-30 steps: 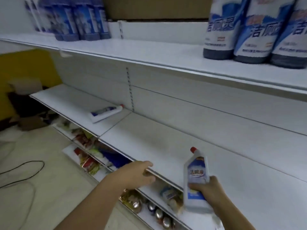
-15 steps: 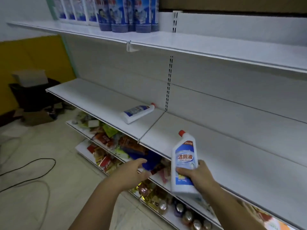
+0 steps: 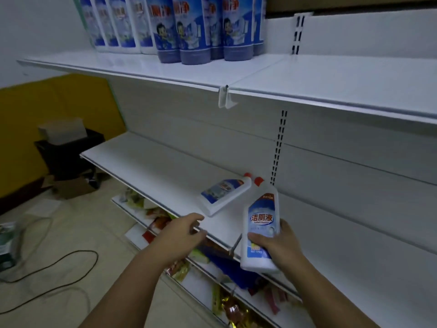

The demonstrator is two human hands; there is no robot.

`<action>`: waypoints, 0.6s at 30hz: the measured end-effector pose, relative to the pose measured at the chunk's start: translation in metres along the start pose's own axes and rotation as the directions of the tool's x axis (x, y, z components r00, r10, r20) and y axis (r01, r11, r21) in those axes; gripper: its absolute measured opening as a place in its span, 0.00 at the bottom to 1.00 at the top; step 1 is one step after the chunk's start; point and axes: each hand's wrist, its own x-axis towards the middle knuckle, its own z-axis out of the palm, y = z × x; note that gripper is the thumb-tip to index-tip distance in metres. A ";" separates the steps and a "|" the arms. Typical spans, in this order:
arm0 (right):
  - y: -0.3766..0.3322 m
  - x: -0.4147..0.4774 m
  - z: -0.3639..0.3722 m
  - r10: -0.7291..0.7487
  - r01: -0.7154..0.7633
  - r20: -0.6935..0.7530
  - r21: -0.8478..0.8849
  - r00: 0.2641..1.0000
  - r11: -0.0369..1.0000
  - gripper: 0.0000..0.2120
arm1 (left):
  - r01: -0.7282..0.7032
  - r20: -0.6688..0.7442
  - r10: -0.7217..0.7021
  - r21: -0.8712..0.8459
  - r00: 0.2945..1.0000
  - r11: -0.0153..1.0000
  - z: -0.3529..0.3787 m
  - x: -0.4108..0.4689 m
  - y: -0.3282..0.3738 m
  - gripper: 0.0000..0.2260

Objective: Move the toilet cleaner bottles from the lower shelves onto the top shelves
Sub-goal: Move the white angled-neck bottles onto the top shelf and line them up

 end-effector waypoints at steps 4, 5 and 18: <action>0.001 0.019 0.007 0.017 -0.014 -0.112 0.026 0.994 1.000 0.26 | -0.116 0.106 0.115 0.005 0.988 0.993 -0.004 0.074 -0.004 0.21; 0.002 0.021 0.011 0.021 -0.016 -0.144 0.038 0.989 0.999 0.25 | -0.158 0.127 0.160 -0.022 0.979 0.987 -0.006 0.093 -0.005 0.22; -0.008 -0.024 0.062 0.207 -0.079 -0.501 0.264 0.840 0.961 0.17 | 0.147 0.491 -0.084 -0.092 0.867 0.985 0.000 0.235 -0.023 0.31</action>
